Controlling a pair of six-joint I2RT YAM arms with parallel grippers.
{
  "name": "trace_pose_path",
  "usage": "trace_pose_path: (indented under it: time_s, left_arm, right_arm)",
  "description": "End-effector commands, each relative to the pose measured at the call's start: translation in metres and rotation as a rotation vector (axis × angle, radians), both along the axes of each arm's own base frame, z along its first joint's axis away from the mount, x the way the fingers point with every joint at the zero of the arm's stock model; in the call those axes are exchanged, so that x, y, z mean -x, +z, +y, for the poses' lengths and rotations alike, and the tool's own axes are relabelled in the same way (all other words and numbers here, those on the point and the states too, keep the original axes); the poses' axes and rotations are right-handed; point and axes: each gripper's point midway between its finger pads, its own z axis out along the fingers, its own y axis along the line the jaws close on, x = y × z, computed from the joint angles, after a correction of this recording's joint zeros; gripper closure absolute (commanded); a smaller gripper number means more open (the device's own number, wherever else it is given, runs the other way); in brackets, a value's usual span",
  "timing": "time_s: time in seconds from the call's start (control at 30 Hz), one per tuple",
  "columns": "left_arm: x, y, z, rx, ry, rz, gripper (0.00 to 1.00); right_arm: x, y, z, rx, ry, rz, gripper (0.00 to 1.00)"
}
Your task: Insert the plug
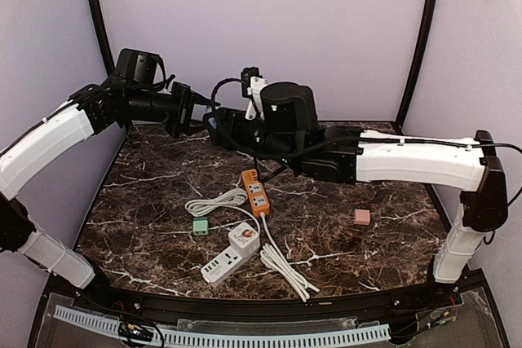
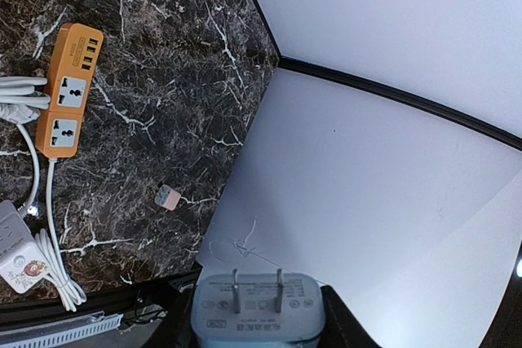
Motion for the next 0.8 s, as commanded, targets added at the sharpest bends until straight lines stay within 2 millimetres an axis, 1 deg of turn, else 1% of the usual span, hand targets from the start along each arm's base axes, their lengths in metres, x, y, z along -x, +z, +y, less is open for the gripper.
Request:
trace_pose_path:
  time_s: [0.0,0.1,0.3,0.47,0.63,0.7,0.77]
  left_arm:
    - [0.004,0.013,0.005,0.035,0.015,-0.032,0.99]
    - [0.005,0.011,0.006,0.036,0.017,-0.030,0.99]
    - [0.005,0.008,0.005,0.041,0.014,-0.024,0.99]
    - [0.005,0.009,0.005,0.043,0.016,-0.028,0.99]
    - [0.005,0.008,0.004,0.045,0.010,-0.023,0.99]
    - [0.005,0.007,0.004,0.045,0.009,-0.023,0.99]
    - [0.005,0.007,0.004,0.045,0.009,-0.023,0.99]
  right_arm:
    - [0.001,0.003,0.007,-0.001,0.011,0.012,0.37]
    - [-0.005,0.000,0.006,-0.010,0.000,0.030,0.42]
    - [-0.012,-0.004,0.010,-0.007,0.003,0.041,0.50]
    - [-0.020,-0.007,0.014,0.007,-0.003,0.049,0.52]
    - [-0.028,-0.003,0.020,-0.006,0.000,0.046,0.54]
    - [-0.030,-0.009,0.021,0.015,0.002,0.056,0.56]
    - [-0.030,-0.009,0.024,0.016,0.009,0.058,0.57]
